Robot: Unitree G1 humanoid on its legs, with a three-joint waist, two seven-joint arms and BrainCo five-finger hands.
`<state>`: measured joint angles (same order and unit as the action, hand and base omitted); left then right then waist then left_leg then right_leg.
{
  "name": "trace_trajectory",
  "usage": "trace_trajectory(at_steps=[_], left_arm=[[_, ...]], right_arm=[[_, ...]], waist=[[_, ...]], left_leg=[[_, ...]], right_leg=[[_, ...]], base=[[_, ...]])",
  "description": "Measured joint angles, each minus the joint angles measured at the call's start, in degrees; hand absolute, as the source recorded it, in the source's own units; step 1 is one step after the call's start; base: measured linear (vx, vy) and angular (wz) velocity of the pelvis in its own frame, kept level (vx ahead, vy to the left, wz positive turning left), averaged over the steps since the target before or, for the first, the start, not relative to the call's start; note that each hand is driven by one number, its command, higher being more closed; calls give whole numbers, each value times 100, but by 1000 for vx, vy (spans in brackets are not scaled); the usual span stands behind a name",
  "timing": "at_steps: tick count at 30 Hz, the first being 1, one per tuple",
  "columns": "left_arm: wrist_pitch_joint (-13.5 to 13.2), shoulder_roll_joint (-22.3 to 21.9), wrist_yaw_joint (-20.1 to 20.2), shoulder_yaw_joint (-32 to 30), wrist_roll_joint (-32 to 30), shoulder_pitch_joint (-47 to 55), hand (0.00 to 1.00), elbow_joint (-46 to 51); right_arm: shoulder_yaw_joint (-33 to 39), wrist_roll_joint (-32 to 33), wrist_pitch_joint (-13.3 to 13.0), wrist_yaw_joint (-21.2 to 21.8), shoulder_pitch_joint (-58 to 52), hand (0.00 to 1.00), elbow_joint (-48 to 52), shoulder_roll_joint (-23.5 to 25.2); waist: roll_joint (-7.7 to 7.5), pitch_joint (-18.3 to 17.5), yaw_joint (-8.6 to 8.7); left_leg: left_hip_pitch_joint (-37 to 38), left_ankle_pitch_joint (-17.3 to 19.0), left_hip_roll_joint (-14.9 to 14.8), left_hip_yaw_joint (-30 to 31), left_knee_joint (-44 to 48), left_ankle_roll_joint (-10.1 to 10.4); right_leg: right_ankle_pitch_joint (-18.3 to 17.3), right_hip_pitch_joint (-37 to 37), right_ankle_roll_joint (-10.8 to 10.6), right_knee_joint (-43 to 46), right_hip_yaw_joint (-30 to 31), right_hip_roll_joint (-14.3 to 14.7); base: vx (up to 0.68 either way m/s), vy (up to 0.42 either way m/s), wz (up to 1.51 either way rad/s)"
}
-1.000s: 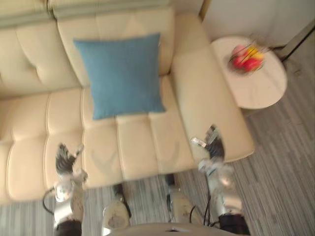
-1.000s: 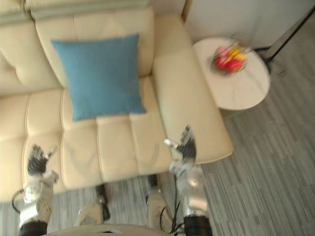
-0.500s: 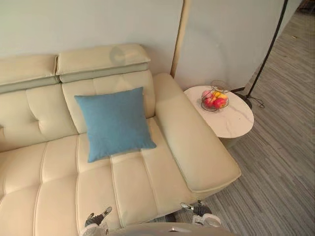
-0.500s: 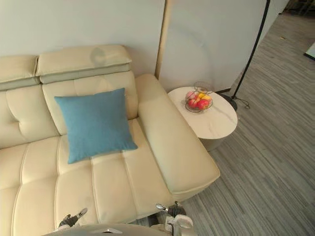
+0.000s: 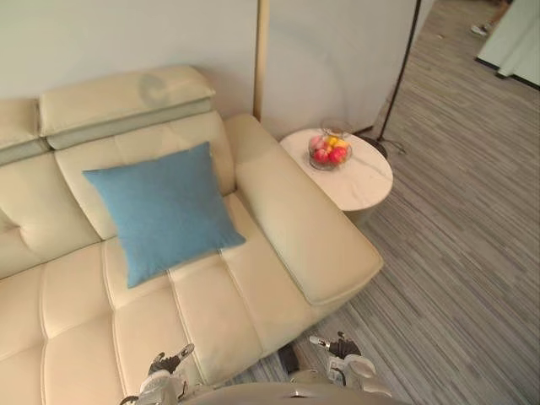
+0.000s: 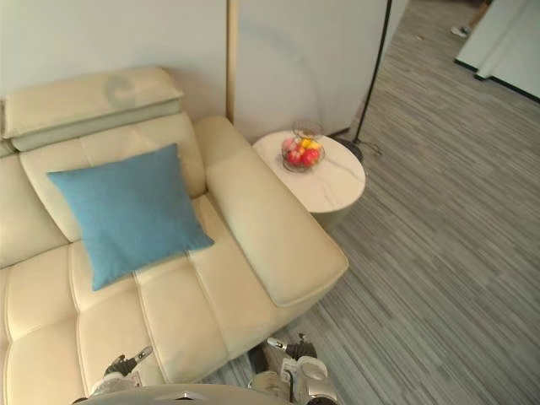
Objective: Pick up cushions and gather them together orderly.
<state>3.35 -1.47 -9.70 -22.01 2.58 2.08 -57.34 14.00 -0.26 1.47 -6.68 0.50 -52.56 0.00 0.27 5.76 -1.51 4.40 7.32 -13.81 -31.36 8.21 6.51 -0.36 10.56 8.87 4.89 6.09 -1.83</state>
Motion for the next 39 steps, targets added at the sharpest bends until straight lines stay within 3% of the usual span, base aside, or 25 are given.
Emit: trace_trajectory(at_steps=[1, 2, 3, 5, 6, 7, 8, 9, 11, 12, 13, 18, 20, 21, 22, 23, 24, 26, 28, 29, 30, 31, 32, 34, 39], left_arm=[[-1, 3, -13, 35, -2, -93, 0, 59], [-8, 41, -16, 81, 0, -109, 0, 97], [-7, 152, -5, 156, 1, -134, 0, 121], [4, 201, 2, 191, 25, -196, 0, 101], [10, 131, 8, 203, 69, -160, 0, 22], [-24, 134, 5, 230, 91, -139, 0, 73], [-17, 246, -14, 286, 122, -202, 0, 80], [-13, 364, -14, 396, 173, -226, 0, 99], [4, 505, -29, 408, 204, -155, 0, 57], [-4, 476, -29, 443, 251, -144, 0, 93], [-11, 290, -16, 580, 345, -69, 0, 166], [-28, 267, 7, 736, 379, -68, 0, 198], [-29, 234, 10, 754, 372, -11, 0, 226], [-40, 196, 22, 701, 378, -70, 0, 242], [-39, 192, 22, 684, 378, -80, 0, 246], [-36, 201, 23, 662, 330, -81, 0, 266], [-37, 200, 21, 662, 324, -65, 0, 262], [-37, 150, 58, 640, 280, 48, 0, 249], [-29, 108, 106, 638, 279, 76, 0, 186], [-13, 130, 149, 651, 278, 95, 0, 145], [-1, 293, 136, 668, 279, 171, 0, 129], [3, 352, 134, 692, 277, 210, 0, 107], [19, 440, 133, 763, 276, 196, 0, 35], [20, 442, 134, 971, 247, 177, 0, 29], [52, 445, 139, 1091, 171, 197, 0, -170]], right_arm=[[80, 16, -6, -7, -92, 0, 12, 113], [86, 11, -6, -17, -92, 0, -22, 123], [113, 12, -1, -14, -129, 0, -98, 155], [110, 9, -18, -3, -138, 0, -267, 234], [197, 8, -22, -6, -83, 0, -362, 122], [348, 8, 31, -10, 121, 0, -516, 63], [348, 4, 35, -7, 114, 0, -556, 105], [347, 3, 60, 0, 194, 0, -765, 110], [227, 3, 82, -8, 495, 0, -661, 151], [193, 9, 81, -19, 549, 0, -631, 163], [207, 28, 72, -38, 542, 0, -624, -43], [208, 96, 54, -156, 491, 0, -561, 57], [218, 96, 45, -197, 398, 0, -523, 62], [416, 106, 35, -218, 288, 0, -533, 125], [475, 109, 37, -220, 303, 0, -540, 122], [690, 125, 39, -227, 235, 0, -517, 89], [713, 156, 36, -233, 169, 0, -498, 67], [770, 223, 56, -219, -6, 0, -464, -34], [977, 224, 98, -216, -58, 0, -468, -60], [1161, 231, 127, -208, -66, 0, -517, -31], [1223, 271, 155, -202, -107, 0, -603, 100], [1234, 277, 154, -202, -134, 0, -627, 133], [1375, 287, 149, -201, -200, 0, -674, 178], [1424, 285, 155, -204, -202, 0, -701, 125], [1423, 275, 158, -201, -195, 0, -714, -7]], waist=[[-110, -1, 47], [-178, -6, 64], [-281, -24, 61], [-432, -83, 58], [-183, -247, 31], [-176, -225, -18], [-227, -195, 50], [-380, -211, -51], [-298, -93, -135], [-313, 5, -110], [89, 49, -109], [-6, 341, -45], [60, 374, -18], [-51, 424, -6], [-51, 436, -6], [-115, 438, 14], [-123, 432, 41], [-56, 384, 170], [82, 293, 171], [21, 219, 169], [-188, 73, 190], [-261, 27, 208], [-361, -52, 260], [-309, -76, 288], [-68, -134, 311]], left_leg=[[-146, -4, -51, 150, 184, 14], [-173, -3, -31, 254, 270, 12], [-197, -3, 13, 427, 326, 11], [-373, -71, 199, 698, 373, -205], [-646, 0, 424, 1345, 166, -396], [-693, -260, 565, 1374, 12, -345], [-763, -359, 717, 1456, -19, -416], [-872, -365, 799, 1449, 83, -415], [-1483, -374, 587, 1438, 1124, -456], [-1801, -181, 661, 1534, 1215, -272], [-1777, -625, 661, 1868, 583, -521], [-1830, -1066, 578, 2047, 525, -388], [-1618, -1631, 523, 2106, -124, -281], [-1569, -1459, 526, 2028, -26, -355], [-1587, -1362, 526, 2018, 122, -376], [-1592, -695, 658, 1943, 1149, -502], [-1523, -461, 676, 1874, 1455, -514], [-1090, 370, 600, 1827, 2116, -305], [-855, 804, 482, 1866, 2025, -168], [-747, 887, 659, 1792, 1501, -282], [-607, 553, 881, 1710, 894, -359], [-506, 396, 961, 1697, 598, -391], [-293, -18, 1155, 1713, -97, -468], [-211, -283, 1298, 1730, -516, -559], [90, -759, 1428, 1724, -1165, -605]], right_leg=[[-237, 299, -535, 1613, -284, -205], [-291, 280, -647, 2113, -387, -292], [-506, 183, -908, 2556, -600, -450], [-340, -80, -1168, 2127, -719, -448], [-112, -546, -1516, 1068, -567, -423], [-755, -415, -1422, 2303, -403, -523], [-923, -529, -1583, 2712, -301, -628], [-988, -800, -1578, 2310, -240, -671], [-859, -1130, -1428, 1401, -220, -575], [-843, -1302, -1402, 1070, -223, -606], [-878, -1370, -1373, 935, -324, -371], [-1063, -1662, -1325, 527, -609, -252], [-1049, -1583, -1305, 579, -753, -183], [-1090, -1541, -1276, 559, -966, -283], [-1088, -1529, -1279, 560, -985, -305], [-1041, -1425, -1348, 669, -980, -521], [-1011, -1418, -1374, 668, -968, -585], [-879, -1338, -1472, 608, -881, -692], [-739, -1165, -1623, 593, -775, -634], [-633, -1017, -1644, 520, -646, -645], [-507, -924, -1546, 397, -644, -751], [-461, -926, -1494, 332, -681, -768], [-303, -1008, -1448, 129, -725, -699], [-211, -1044, -1349, -65, -763, -625], [6, -1102, -1408, -205, -681, -578]], base=[[22, -46, 17], [98, -93, 75], [78, -84, 69], [-31, -7, 59], [-116, 119, 33], [-98, 102, 51], [0, -34, 28], [-63, -177, -14], [-166, -168, -41], [-270, -32, -5], [-276, 4, 8], [-223, -73, 21], [-325, -82, 21], [-184, -43, 6], [-169, -27, -5], [-101, 4, -8], [-153, 52, -8], [-211, 207, -9], [-152, 237, -20], [-123, 185, -25], [-161, 246, -26], [-108, 144, 0], [-124, 157, 17], [-94, 102, 14], [-84, 17, -1]])
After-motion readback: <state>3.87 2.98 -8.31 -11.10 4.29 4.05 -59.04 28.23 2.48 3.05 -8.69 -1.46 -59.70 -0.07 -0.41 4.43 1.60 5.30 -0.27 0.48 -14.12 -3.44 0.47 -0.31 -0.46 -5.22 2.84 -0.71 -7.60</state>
